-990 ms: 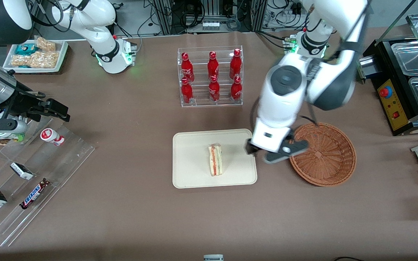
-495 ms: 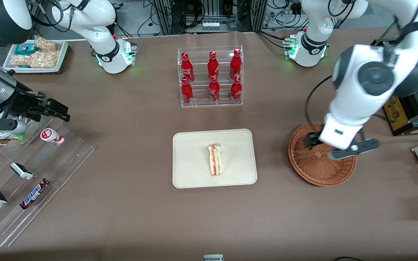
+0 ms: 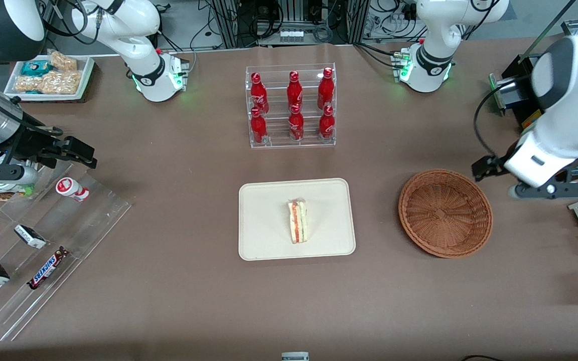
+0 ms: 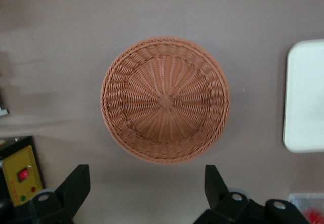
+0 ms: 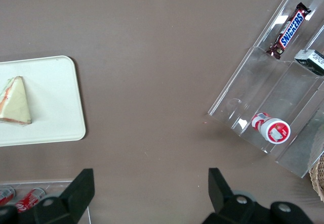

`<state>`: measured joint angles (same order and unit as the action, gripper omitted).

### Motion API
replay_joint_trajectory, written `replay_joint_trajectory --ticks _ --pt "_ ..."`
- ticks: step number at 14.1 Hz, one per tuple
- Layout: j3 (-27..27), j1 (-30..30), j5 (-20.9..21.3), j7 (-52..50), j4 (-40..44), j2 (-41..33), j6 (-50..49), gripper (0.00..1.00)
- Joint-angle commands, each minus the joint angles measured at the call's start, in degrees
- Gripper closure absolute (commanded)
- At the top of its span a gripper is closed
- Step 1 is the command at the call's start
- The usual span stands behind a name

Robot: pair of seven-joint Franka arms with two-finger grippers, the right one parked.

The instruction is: Place sandwich from basket to tray

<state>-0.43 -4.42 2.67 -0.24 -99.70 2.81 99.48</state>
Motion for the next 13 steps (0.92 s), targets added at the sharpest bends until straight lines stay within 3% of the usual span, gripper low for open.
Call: replay_joint_trajectory --ticks 1,5,13 --pt "-1.1 2.0 -1.1 7.0 -0.9 -4.4 -4.4 0.0" --pt "-0.6 2.1 -1.2 12.1 4.7 -4.7 -8.5 0.0" --pt "1.0 2.1 -3.5 9.4 5.1 -5.0 -8.6 0.0"
